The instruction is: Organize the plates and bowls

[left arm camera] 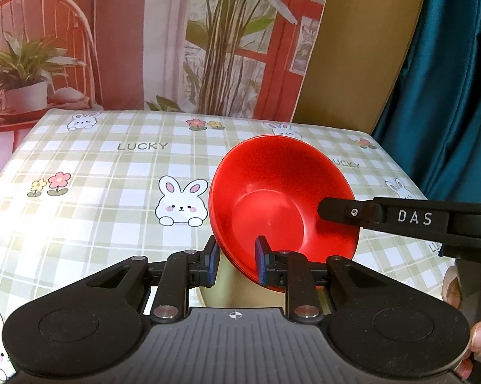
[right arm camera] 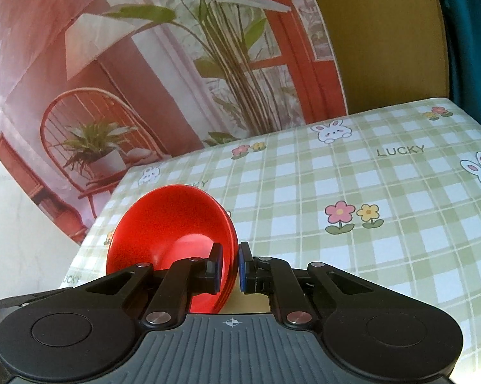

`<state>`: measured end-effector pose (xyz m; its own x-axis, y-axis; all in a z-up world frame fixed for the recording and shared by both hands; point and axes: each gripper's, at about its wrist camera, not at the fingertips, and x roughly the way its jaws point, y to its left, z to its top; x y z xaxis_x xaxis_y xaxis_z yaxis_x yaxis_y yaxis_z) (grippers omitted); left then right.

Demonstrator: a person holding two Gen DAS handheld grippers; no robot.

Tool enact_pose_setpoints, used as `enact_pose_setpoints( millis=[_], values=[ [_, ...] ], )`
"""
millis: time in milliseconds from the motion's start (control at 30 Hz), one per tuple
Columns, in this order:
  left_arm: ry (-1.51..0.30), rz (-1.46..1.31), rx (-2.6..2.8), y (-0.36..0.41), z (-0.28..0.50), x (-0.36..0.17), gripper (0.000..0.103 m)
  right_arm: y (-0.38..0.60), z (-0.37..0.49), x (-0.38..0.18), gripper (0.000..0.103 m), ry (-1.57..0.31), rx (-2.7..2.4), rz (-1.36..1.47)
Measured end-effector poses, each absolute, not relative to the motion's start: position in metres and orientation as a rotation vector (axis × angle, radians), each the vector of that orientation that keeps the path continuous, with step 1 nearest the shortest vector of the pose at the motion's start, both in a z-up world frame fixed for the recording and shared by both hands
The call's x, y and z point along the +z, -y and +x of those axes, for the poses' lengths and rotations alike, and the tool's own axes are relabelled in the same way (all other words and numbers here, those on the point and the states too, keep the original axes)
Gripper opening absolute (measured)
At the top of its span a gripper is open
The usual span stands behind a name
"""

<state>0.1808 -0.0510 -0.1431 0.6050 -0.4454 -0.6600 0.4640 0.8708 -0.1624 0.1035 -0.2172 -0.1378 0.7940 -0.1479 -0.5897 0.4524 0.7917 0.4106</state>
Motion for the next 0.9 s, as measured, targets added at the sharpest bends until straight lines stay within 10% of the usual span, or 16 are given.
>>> enact_pose_setpoints(
  millis=[900],
  values=[
    [-0.828, 0.012, -0.511, 0.054, 0.182, -0.163, 0.025, 0.217, 0.103, -0.157, 0.01, -0.614, -0.34, 0.61]
  ],
)
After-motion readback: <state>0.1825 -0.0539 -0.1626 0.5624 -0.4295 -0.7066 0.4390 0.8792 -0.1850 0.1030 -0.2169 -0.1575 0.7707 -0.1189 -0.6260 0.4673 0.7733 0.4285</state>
